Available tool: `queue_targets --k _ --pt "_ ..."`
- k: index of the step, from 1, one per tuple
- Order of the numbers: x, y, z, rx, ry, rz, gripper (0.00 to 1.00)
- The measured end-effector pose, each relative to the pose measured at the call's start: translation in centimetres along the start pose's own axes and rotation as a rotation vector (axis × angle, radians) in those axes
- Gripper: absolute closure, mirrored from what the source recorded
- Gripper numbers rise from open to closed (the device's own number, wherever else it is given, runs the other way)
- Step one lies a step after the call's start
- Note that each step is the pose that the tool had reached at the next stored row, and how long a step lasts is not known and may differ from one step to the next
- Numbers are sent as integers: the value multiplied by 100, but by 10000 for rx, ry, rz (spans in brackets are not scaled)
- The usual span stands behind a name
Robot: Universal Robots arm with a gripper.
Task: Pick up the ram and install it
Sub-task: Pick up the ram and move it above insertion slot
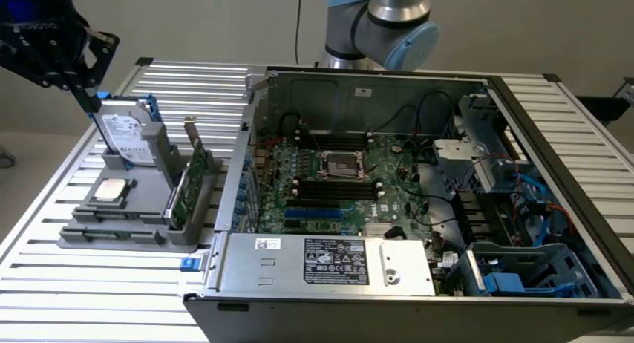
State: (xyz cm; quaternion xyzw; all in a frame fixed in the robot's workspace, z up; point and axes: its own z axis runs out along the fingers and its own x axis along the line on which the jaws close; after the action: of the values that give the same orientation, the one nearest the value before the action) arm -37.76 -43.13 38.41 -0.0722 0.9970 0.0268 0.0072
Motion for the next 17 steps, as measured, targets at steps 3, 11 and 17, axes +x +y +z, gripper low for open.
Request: queue_targets --k 3,11,17 --pt "0 0 2 -10 28 -538 89" --pt "0 -1 10 -37 103 -1992 89" --pt "0 -1 22 -57 160 -3079 89"
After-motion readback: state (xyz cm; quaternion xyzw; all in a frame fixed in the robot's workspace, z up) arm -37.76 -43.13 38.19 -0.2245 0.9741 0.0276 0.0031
